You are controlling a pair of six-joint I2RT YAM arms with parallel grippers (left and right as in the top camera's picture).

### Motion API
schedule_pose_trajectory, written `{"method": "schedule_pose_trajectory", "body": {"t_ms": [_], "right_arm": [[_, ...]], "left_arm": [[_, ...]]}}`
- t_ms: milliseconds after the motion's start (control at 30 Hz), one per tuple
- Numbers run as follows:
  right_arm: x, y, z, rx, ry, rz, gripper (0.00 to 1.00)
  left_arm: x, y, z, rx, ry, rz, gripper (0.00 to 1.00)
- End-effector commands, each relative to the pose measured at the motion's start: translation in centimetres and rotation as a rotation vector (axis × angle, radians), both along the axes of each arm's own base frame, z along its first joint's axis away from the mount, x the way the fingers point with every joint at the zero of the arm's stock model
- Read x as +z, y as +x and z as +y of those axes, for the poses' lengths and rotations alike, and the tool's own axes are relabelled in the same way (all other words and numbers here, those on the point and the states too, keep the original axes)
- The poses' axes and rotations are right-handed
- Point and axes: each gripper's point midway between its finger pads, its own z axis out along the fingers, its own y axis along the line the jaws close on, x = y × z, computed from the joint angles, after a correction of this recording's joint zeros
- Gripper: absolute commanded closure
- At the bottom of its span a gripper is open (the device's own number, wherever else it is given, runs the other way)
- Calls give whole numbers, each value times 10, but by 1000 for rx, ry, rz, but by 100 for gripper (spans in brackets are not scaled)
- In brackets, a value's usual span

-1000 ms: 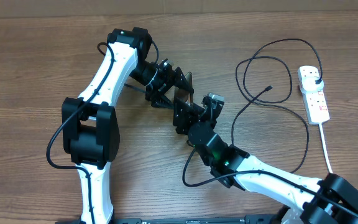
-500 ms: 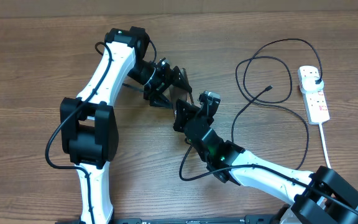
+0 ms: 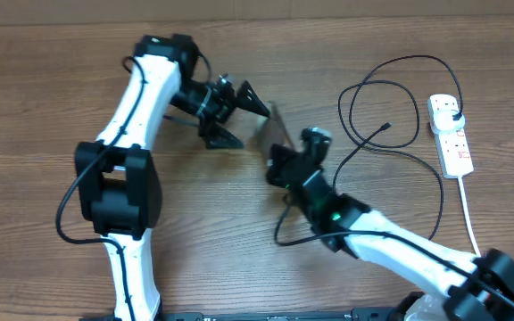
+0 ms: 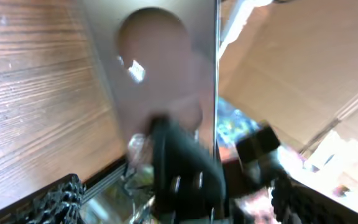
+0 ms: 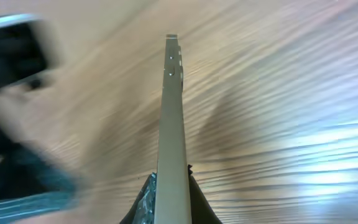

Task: Plug charger to phone and switch on socket

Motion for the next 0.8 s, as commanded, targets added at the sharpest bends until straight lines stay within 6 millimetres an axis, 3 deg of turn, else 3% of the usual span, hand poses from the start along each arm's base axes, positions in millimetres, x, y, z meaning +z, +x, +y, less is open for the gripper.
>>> {"method": "schedule_pose_trajectory", "body": {"t_ms": [0,233,400,533,567,667,767], "right_arm": [[59,10,-25,-29,116,-76,96],[71,0,-90,-151,256,59,96],[60,-11,-122,-167,312,167,96],[54,-14,-116,-77,404,179,96],[54,-15,-110,-42,439,168,96],[57,-16,-99,18,517,134,96],[65,-19,-88,80,587,107,96]], "left_arm": [[44,15,18,-25,-93,-196,0],[108,9,47,-51,36,-484,0],[148,-27,99,-16,442,-677,3],[198,-74,129,46,652,-868,2],[211,-93,147,86,756,-920,1],[219,-125,182,231,907,-915,0],[205,-136,183,321,854,-933,0]]}}
